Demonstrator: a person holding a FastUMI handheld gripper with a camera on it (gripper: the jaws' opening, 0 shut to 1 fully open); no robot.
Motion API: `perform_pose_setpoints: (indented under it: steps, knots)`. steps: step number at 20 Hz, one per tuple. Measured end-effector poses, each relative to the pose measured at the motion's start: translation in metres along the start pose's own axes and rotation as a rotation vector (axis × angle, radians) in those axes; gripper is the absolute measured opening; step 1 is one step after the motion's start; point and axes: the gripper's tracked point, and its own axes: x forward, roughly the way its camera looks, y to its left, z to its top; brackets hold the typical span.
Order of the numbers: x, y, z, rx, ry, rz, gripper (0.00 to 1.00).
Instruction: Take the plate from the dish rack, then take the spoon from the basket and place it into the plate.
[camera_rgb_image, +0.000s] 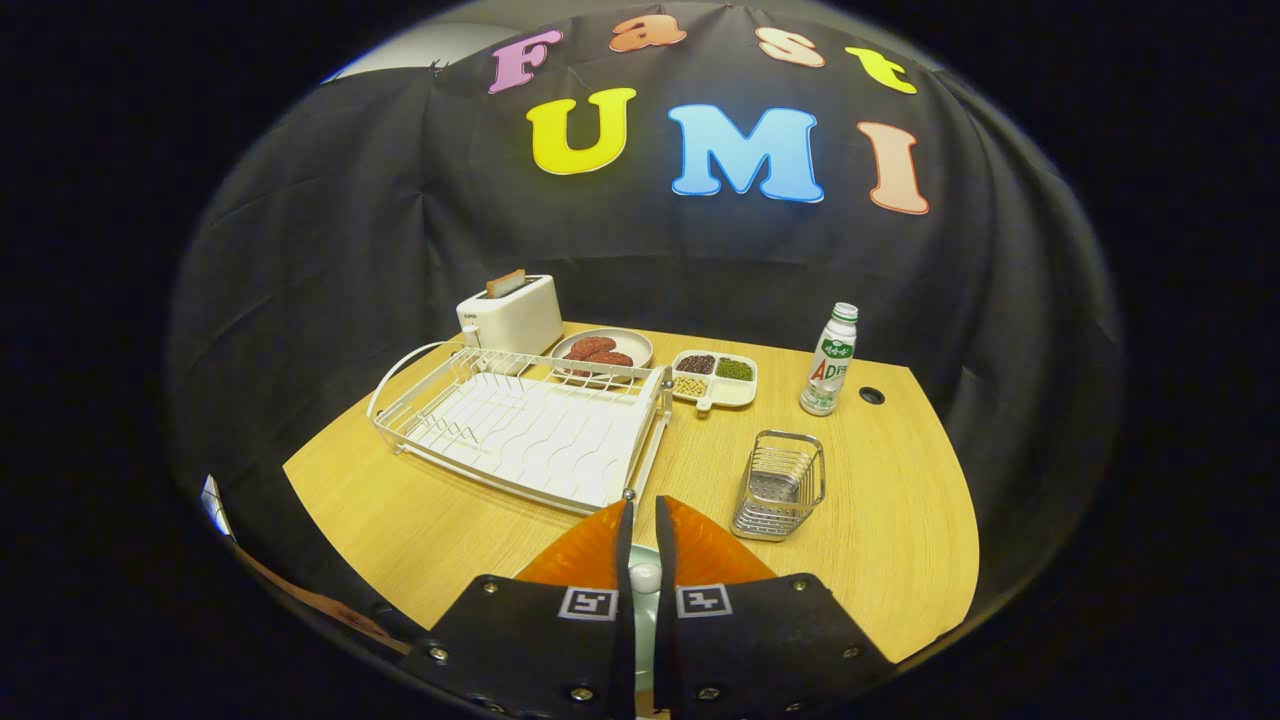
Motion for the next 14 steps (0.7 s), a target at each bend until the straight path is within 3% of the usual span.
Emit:
perform_pose_setpoints:
  steps: [14]
  knots:
    - [0.031,0.061,-0.009,-0.1,0.061,0.084,0.07]
